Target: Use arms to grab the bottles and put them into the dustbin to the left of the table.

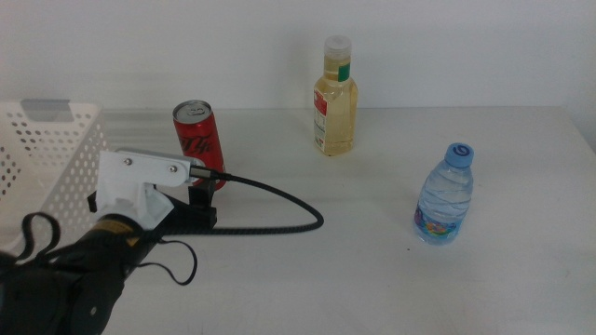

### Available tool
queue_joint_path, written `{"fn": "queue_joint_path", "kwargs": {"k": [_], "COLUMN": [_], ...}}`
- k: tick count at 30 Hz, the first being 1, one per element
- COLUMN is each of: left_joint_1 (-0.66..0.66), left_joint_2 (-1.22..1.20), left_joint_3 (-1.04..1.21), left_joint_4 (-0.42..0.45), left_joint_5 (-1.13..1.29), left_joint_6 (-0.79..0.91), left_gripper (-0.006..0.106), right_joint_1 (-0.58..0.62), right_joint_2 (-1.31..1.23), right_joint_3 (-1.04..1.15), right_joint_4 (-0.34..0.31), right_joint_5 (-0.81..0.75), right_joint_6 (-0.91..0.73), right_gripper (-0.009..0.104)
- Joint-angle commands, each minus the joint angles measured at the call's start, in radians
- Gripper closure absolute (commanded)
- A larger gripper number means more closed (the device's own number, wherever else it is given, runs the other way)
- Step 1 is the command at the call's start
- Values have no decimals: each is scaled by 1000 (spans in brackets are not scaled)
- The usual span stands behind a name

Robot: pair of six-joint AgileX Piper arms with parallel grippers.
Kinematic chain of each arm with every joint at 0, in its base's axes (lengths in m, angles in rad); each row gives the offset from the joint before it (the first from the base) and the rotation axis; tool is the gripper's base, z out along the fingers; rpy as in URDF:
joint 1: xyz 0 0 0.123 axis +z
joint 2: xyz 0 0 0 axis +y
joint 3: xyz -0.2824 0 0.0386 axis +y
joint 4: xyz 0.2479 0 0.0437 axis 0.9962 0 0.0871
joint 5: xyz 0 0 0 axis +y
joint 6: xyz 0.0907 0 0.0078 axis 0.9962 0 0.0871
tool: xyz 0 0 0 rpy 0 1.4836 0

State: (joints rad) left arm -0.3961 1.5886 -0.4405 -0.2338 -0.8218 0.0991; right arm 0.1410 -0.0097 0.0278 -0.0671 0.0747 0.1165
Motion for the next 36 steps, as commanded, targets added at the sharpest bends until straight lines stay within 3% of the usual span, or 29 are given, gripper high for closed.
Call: {"fn": "queue_joint_path", "kwargs": {"k": [1,11,36], "left_joint_1": [17,132,151], "left_joint_2": [-4,99,361], "left_joint_3": [-47,-142,-414], "left_joint_4": [26,234,244], "left_joint_5": [-79,-76,-81], "left_joint_6": [-26,-164,-190], "left_gripper": [10,10,10], "right_joint_1": [-6,-6,-6], "right_joint_2": [-27,-27,-27], "right_joint_3": [-7,-7,-7], "right_joint_4": [-5,-5,-5], "right_joint_5": [-75,-75,-75], "right_joint_6": [-13,-13,-13], "right_gripper": [20,20,20]}}
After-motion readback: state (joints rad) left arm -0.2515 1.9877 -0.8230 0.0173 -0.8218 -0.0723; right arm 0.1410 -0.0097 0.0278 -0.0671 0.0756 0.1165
